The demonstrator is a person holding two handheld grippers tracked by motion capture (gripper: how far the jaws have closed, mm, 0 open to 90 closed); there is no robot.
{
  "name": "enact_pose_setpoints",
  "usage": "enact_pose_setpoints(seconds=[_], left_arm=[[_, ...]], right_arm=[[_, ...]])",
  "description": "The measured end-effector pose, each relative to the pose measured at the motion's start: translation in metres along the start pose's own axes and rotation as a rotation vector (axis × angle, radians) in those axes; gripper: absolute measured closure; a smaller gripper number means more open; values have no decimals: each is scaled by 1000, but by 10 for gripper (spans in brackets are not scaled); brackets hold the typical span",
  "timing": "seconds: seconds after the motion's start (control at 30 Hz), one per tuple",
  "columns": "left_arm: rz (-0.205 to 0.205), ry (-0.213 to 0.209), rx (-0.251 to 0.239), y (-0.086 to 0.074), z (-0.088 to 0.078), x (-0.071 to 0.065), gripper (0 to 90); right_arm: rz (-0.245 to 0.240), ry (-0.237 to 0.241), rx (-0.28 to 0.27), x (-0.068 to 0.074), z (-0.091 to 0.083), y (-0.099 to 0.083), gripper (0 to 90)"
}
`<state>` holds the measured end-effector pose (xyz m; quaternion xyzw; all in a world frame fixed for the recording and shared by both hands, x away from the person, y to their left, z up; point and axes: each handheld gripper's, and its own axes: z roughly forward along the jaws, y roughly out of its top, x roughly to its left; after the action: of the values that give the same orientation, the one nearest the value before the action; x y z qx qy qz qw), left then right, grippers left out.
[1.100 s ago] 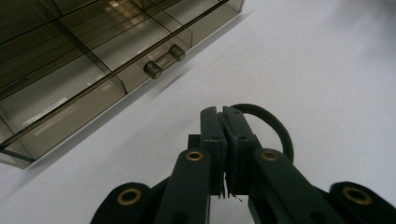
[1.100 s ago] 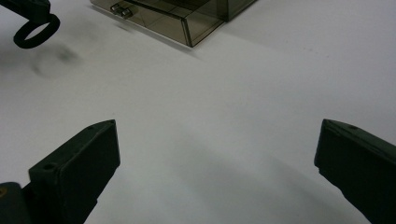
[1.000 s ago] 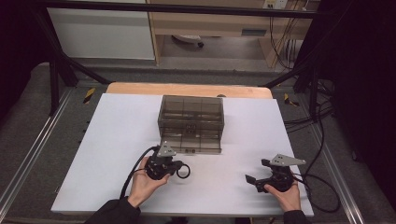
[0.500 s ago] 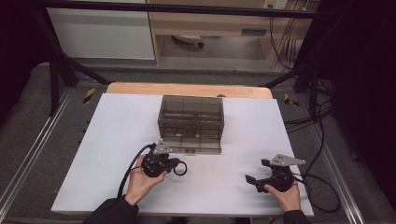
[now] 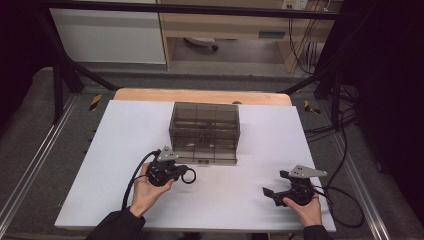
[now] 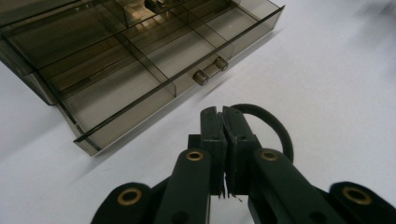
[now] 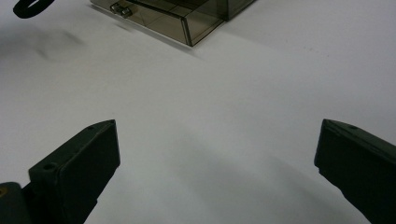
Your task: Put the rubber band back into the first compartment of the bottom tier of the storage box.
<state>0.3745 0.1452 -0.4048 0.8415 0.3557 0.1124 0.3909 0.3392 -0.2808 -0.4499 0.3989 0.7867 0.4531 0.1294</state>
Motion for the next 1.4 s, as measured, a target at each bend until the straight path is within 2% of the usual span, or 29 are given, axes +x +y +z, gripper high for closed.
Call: enact_pose_setpoints(seconds=[0.6, 0.9, 1.4], left_arm=[[-18, 20, -24, 6, -9, 11, 873], [-11, 23, -28, 13, -13, 13, 873], [-22, 35, -35, 27, -10, 21, 873]], right_arm=[[0, 0, 0, 0, 0, 0, 8], [1, -2, -1, 0, 0, 0, 8], [0, -3, -2, 0, -1, 0, 8]])
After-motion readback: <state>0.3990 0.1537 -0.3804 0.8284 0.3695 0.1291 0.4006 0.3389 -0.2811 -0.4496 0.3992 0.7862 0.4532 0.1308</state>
